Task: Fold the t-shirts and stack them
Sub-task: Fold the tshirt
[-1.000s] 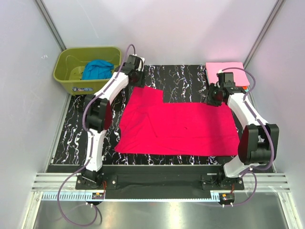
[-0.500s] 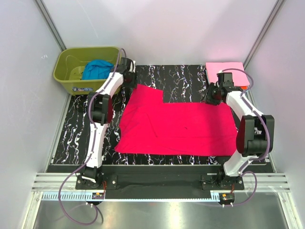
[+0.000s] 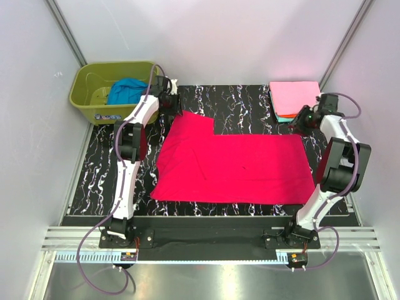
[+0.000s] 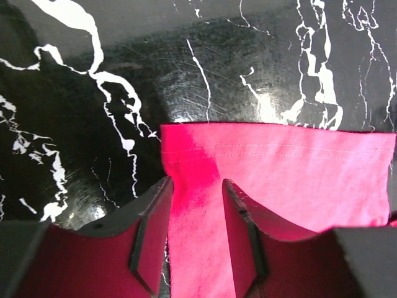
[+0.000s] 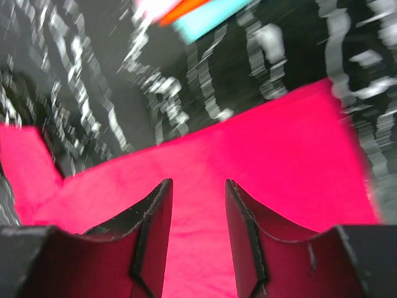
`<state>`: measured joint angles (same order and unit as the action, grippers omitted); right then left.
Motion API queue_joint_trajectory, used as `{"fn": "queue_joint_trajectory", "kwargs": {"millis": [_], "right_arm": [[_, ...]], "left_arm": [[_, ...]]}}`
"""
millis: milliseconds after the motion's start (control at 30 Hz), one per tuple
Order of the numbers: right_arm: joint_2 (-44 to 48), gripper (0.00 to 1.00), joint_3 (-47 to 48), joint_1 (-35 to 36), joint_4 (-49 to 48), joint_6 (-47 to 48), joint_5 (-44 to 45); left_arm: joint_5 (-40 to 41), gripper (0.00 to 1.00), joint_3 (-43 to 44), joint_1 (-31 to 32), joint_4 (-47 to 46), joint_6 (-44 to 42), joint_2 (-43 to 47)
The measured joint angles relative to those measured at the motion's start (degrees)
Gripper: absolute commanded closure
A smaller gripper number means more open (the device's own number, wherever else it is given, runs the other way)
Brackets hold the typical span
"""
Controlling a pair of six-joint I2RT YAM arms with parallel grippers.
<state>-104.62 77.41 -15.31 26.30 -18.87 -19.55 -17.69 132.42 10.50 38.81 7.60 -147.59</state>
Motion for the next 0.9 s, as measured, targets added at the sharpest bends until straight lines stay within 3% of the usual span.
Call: {"fn": "queue_joint_trajectory", "kwargs": {"millis": [133, 167, 333, 600, 900], "right_arm": [[-4.39, 0.55, 2.16, -4.94, 0.13, -0.04, -1.01], [-5.70, 0.55, 2.58, -6.01, 0.15, -0.17, -0.92], [-13.05, 0.53, 7.23, -8.26, 1.03, 0.39, 0.37], [-18.29, 0.50, 12.87, -7.67, 1.60, 4.92, 1.90], [-20.09, 0.57, 14.93, -7.67, 1.55, 9.94, 0.76]], "left_arm": [[-1.70, 0.70, 0.00, 0.00, -0.37, 0.24, -0.31], [-2.16, 0.79, 0.00, 0.00, -0.66, 0.33, -0.44], [-3.58, 1.00, 0.00, 0.02, -1.25, 0.15, -0.76], [-5.14, 1.00, -0.02, 0.02, -2.47, -0.24, -0.76], [-6.73, 1.00, -1.84, 0.00, -4.33, -0.09, 0.74]]}}
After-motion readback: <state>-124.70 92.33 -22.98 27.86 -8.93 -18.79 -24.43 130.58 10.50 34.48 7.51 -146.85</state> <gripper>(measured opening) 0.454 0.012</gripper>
